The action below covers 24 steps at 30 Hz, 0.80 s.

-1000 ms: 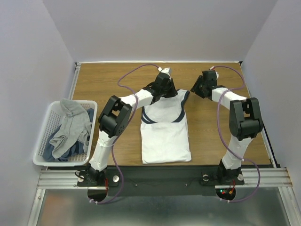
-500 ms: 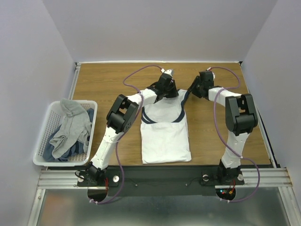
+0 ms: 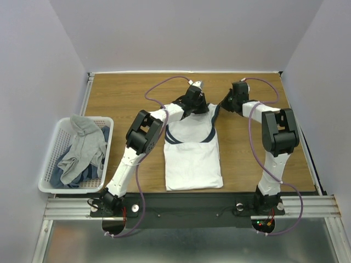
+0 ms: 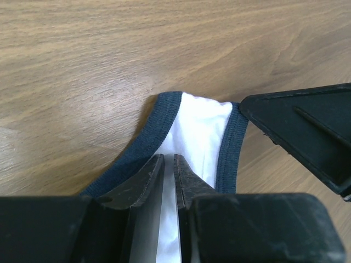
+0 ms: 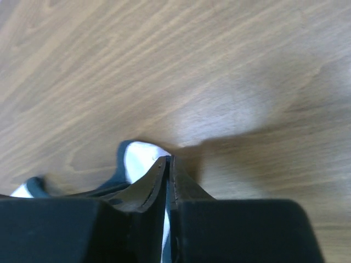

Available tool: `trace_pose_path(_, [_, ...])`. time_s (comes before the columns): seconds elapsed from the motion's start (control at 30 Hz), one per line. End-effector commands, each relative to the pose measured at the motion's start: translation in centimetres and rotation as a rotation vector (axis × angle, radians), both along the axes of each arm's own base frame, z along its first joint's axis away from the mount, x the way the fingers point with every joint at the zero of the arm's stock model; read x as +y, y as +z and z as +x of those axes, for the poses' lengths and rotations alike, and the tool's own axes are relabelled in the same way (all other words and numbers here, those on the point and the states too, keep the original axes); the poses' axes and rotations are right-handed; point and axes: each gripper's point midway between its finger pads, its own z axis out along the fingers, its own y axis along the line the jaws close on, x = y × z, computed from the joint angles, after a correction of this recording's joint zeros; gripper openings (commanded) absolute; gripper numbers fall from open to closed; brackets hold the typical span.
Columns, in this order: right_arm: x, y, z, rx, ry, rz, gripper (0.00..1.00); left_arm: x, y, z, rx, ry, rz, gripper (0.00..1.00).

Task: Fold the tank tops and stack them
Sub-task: Fold the tank top

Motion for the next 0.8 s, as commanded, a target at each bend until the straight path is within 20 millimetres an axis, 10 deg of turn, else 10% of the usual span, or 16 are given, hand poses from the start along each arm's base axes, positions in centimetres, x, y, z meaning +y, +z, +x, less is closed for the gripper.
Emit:
trace_pose_path(0.0, [1.4, 4.3, 2.6, -0.127, 0.026, 0.066, 0.05, -0.7, 2.0, 0.8, -0.043, -0.011, -0.025, 0.25])
trace_pose_path(0.77, [6.2, 6.8, 2.8, -0.159, 0.015, 0.155, 0.0, -1.2, 2.3, 0.9, -0.05, -0.022, -0.035, 0.25])
